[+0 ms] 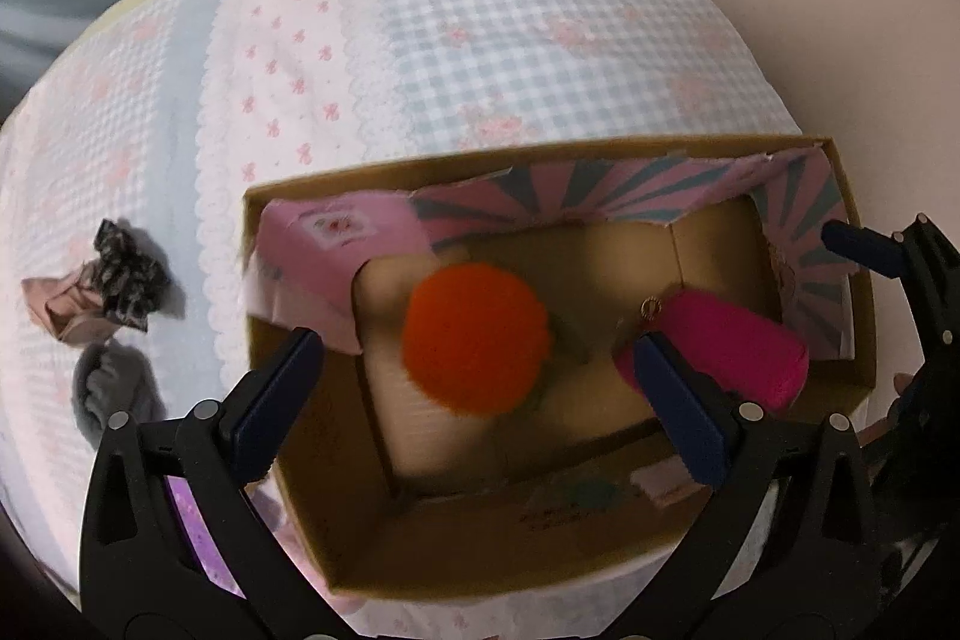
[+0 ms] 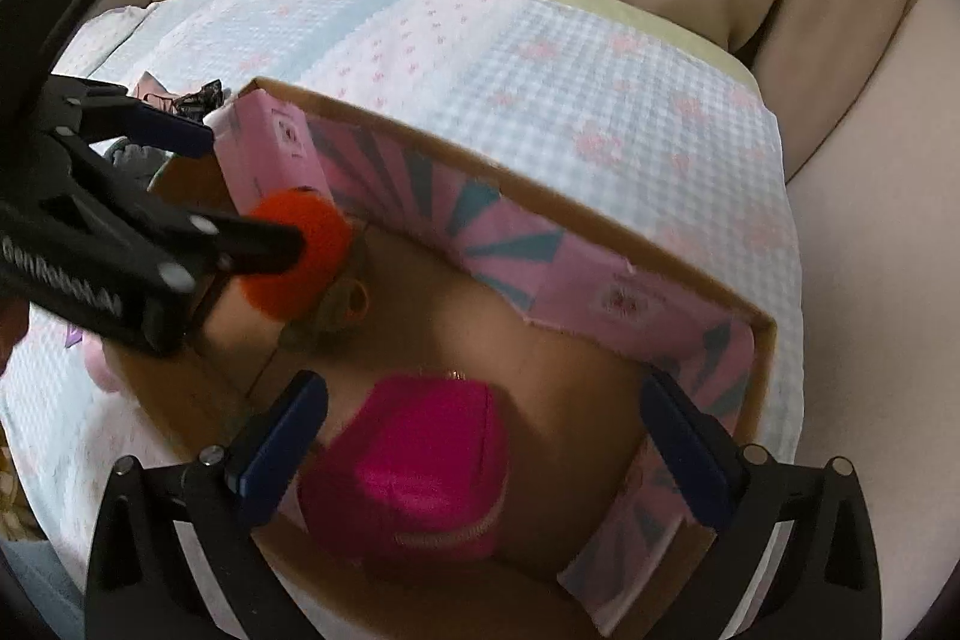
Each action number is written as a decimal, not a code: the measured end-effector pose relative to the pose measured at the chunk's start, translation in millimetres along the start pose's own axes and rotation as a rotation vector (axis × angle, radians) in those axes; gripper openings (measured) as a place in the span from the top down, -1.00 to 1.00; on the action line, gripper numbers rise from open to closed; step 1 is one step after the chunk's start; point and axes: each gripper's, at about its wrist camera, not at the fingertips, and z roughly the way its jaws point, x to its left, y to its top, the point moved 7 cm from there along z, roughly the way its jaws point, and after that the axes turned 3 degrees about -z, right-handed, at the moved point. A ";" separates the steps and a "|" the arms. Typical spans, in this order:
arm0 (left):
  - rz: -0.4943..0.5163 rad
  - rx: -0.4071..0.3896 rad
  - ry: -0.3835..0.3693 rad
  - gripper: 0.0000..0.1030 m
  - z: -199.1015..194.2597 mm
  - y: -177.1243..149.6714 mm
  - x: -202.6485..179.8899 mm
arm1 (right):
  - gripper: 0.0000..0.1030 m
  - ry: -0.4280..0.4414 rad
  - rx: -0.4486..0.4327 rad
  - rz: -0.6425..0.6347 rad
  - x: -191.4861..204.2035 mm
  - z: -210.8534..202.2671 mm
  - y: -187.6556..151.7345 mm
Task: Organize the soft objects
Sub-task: 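Release the pompom into the box with the left tool while the right tool drops the pouch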
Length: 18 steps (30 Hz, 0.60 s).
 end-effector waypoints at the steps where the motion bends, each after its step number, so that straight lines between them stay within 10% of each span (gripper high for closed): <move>1: -0.008 0.001 -0.003 -0.99 -1.4 -2.1 2.2 | -1.00 0.006 0.002 0.015 -0.4 -2.5 -3.1; 18: -0.050 -0.095 -0.010 -0.99 -66.1 -18.7 11.6 | -1.00 -0.014 -0.071 0.077 10.7 -68.8 4.6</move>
